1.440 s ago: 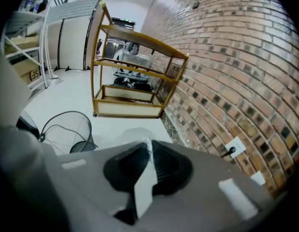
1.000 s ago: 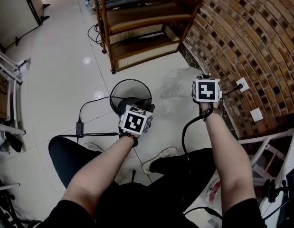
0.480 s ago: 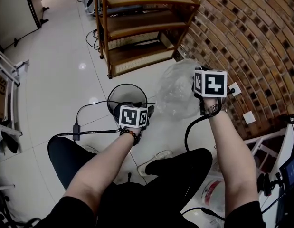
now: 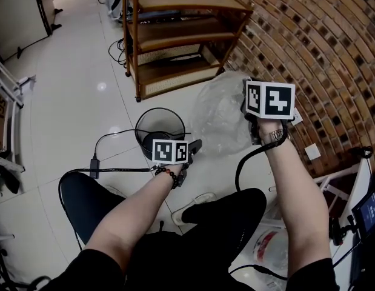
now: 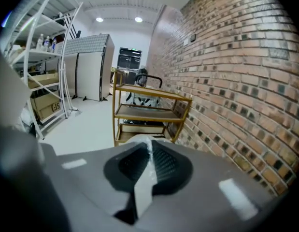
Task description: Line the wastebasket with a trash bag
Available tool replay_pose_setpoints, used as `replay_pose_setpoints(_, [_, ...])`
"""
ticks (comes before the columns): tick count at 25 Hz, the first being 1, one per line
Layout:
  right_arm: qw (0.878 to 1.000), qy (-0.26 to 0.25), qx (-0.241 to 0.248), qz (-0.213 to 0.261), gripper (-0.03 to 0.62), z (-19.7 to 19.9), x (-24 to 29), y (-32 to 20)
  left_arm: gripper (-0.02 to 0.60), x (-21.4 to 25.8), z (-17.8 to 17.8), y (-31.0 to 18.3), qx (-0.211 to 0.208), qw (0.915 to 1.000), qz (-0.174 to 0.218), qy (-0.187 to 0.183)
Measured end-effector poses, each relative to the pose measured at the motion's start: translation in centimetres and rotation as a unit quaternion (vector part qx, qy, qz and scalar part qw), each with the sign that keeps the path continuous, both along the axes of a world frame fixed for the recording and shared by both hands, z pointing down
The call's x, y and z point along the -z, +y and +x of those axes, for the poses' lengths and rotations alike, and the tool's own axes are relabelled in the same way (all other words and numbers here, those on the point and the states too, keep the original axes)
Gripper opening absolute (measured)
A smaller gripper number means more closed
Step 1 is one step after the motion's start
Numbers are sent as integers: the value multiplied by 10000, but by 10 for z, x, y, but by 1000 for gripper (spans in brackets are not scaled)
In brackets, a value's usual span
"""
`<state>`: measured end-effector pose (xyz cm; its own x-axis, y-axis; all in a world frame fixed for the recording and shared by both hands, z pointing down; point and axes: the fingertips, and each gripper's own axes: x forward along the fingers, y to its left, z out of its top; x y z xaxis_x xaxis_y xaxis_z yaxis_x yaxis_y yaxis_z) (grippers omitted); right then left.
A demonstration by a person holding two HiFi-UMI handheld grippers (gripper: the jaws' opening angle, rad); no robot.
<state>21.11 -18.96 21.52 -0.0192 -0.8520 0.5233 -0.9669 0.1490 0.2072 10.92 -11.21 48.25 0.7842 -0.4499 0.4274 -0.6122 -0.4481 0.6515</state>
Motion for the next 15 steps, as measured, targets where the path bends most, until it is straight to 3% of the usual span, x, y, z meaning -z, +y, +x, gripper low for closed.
replay_pose_setpoints(6, [9998, -191, 88, -27, 6, -13, 4, 2, 275, 0, 1, 9, 114, 9994, -182, 287])
replay_pose_setpoints(11, [9997, -220, 122, -60, 6, -17, 1, 2, 62, 22, -16, 3, 252, 9988, 114, 398])
replay_pose_setpoints(15, [9994, -267, 121, -156, 6, -20, -12, 2, 20, 35, -44, -7, 415, 9984, 313, 242])
